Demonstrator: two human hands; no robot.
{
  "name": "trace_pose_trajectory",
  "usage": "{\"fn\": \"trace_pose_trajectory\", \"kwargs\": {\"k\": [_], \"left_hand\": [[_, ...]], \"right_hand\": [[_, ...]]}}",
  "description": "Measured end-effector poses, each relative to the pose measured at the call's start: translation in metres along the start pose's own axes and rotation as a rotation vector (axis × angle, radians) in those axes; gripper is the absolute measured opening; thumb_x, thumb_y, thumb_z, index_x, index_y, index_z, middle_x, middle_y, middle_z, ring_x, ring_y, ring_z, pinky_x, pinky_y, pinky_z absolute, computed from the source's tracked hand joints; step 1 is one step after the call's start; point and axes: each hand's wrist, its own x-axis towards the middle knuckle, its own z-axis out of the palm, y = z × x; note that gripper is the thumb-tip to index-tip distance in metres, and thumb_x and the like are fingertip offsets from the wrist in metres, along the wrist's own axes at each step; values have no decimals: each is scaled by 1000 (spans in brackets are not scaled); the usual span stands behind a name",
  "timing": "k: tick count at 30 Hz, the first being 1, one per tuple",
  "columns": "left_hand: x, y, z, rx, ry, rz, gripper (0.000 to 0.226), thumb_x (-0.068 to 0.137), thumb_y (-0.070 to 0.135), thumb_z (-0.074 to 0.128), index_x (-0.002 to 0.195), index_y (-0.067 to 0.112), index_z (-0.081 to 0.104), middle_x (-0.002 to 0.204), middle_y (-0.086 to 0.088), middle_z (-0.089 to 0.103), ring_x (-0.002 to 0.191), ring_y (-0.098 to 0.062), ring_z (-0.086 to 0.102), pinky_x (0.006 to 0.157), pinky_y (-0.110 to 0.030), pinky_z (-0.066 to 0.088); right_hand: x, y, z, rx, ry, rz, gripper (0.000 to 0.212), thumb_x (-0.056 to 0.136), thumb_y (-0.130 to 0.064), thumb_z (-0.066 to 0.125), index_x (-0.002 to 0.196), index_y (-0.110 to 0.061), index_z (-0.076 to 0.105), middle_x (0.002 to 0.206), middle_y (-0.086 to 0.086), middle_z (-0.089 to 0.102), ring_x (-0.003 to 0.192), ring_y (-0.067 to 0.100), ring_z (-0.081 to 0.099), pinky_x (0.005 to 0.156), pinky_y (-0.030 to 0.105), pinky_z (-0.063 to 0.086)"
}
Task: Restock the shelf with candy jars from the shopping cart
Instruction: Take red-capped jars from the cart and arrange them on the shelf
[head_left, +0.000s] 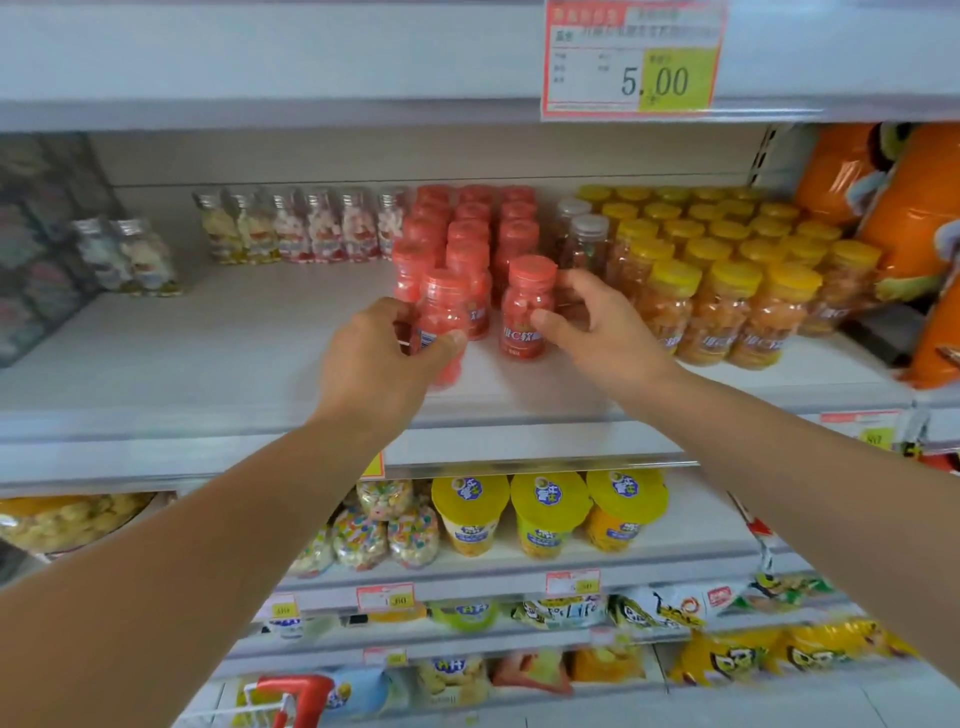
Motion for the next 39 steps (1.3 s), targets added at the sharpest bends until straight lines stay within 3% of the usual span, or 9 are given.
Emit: {"fn": "trace_pose_trajectory", "kwargs": {"k": [12,15,18,21,23,26,31,36,39], "left_hand": [[3,1,1,-64,-30,-36,26,81,35,74,100,20,66,88,3,70,83,-20,66,82,-38,54],[3,-1,-2,-54,-52,-34,28,80,39,73,98,18,67,88,0,70,84,-22,66,81,-40,53],[3,-6,-11,23,-116,-18,39,79,50,70,103,19,66,89,4,69,87,-18,64,80,-36,51],[-2,-12,-25,90,-179,-8,58,72,53,54,119,21,61,101,9,65,96,-11,60,81,-27,47],[-4,-19,-33,141,-193,14,50,82,46,51,124,21,60,104,10,63,87,-6,57,72,-20,42],[0,-28,-41,257,-152,28,30,97,25,44,119,23,64,109,4,65,63,-4,47,56,-20,36],[1,-38,-46,356,-112,45,30,98,24,44,121,22,64,120,2,64,65,-12,49,67,-25,38],[2,-43,-52,314,-124,28,32,98,23,44,127,21,59,124,3,63,100,-19,59,85,-28,46],[4,-45,-51,289,-157,49,32,98,21,44,127,27,58,123,6,62,74,-15,49,71,-26,42]], "right_hand": [[19,3,10,-148,185,29,42,86,-16,69,124,-8,53,115,9,63,106,23,59,96,42,47],[2,-6,15,-78,366,-116,30,82,-13,70,109,-12,56,97,2,60,91,10,57,84,30,49],[-18,-24,24,32,253,-188,17,83,-9,69,97,-9,59,84,-2,62,73,1,54,68,14,43],[-28,-30,40,-33,10,-109,35,80,-25,76,109,-15,59,95,-1,65,77,10,61,71,26,50],[-26,-31,48,-109,-70,-70,48,74,-37,80,113,-20,59,99,-7,66,81,11,63,77,36,53],[-17,-36,57,-141,-49,-61,55,66,-44,84,109,-20,59,97,-10,68,84,10,64,79,35,52],[0,-39,73,-180,-10,-45,56,63,-38,87,106,-13,61,99,-3,70,88,15,66,81,35,51],[3,-35,84,-100,-69,-99,36,69,-27,79,101,-14,68,92,-1,72,84,17,69,80,44,54],[2,-39,82,-16,-7,-56,47,71,-21,82,109,-13,56,93,-9,66,83,5,64,82,31,54]]}}
